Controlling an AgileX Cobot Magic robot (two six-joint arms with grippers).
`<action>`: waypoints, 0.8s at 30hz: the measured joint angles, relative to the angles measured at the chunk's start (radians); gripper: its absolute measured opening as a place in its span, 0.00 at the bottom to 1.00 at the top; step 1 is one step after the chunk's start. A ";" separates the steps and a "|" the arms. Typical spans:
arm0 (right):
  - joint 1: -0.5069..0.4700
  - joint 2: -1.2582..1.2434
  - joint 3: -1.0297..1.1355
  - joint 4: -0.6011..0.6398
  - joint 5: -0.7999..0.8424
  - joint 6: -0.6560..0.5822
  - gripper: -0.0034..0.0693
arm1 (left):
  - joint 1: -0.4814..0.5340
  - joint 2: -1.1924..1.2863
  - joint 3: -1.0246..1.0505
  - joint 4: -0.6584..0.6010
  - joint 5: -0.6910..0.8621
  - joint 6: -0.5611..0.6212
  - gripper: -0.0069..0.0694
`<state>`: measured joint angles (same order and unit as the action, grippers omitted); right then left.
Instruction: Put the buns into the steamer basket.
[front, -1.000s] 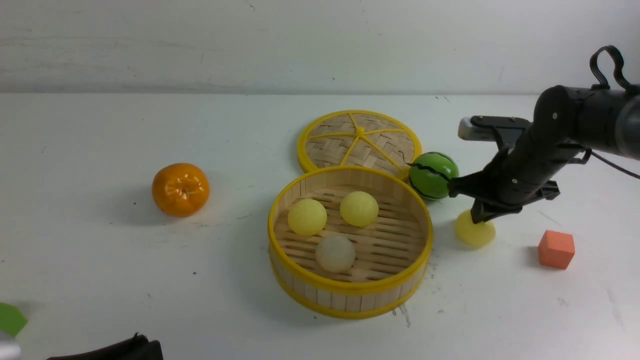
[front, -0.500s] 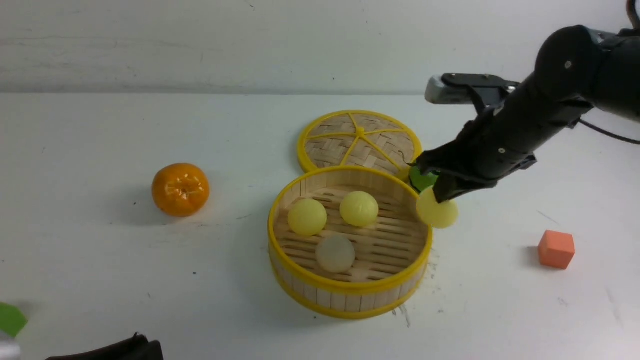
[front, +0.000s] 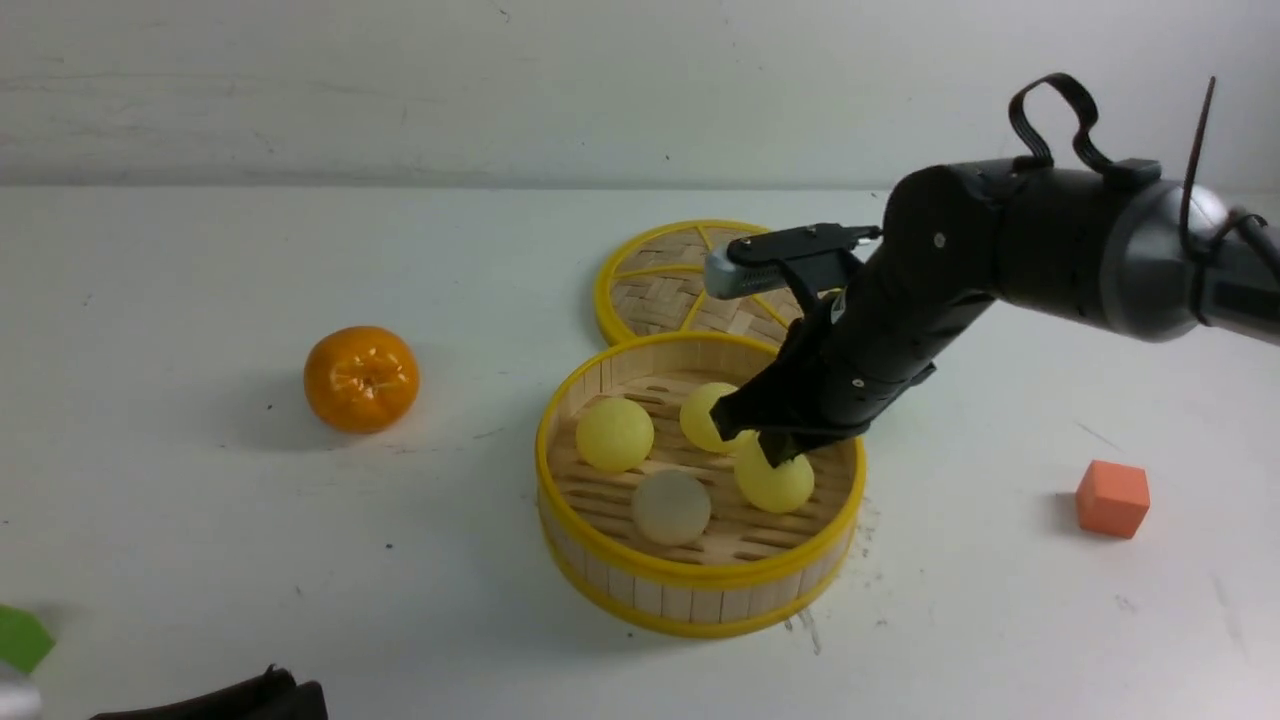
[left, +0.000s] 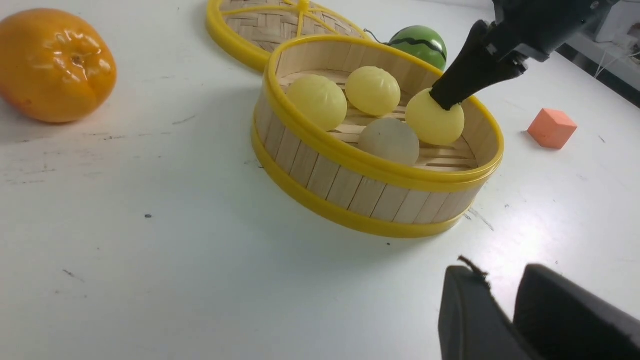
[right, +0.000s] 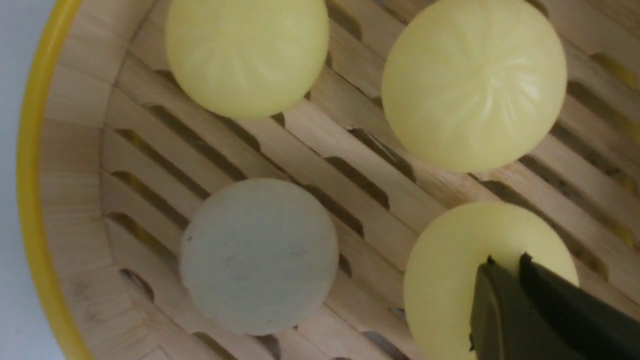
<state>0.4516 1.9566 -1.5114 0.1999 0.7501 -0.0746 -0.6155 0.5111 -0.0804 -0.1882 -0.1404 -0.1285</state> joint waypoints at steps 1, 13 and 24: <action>0.000 0.003 0.000 0.000 0.000 0.016 0.09 | 0.000 0.000 0.000 0.000 0.000 0.000 0.28; 0.008 -0.067 -0.008 0.003 0.126 0.154 0.66 | 0.000 0.000 0.000 0.000 0.000 0.000 0.29; 0.098 -0.548 0.140 -0.180 0.381 0.250 0.41 | 0.000 0.000 0.000 0.000 0.000 0.000 0.31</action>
<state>0.5496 1.4086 -1.3711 0.0201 1.1313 0.1756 -0.6155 0.5111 -0.0801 -0.1882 -0.1404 -0.1285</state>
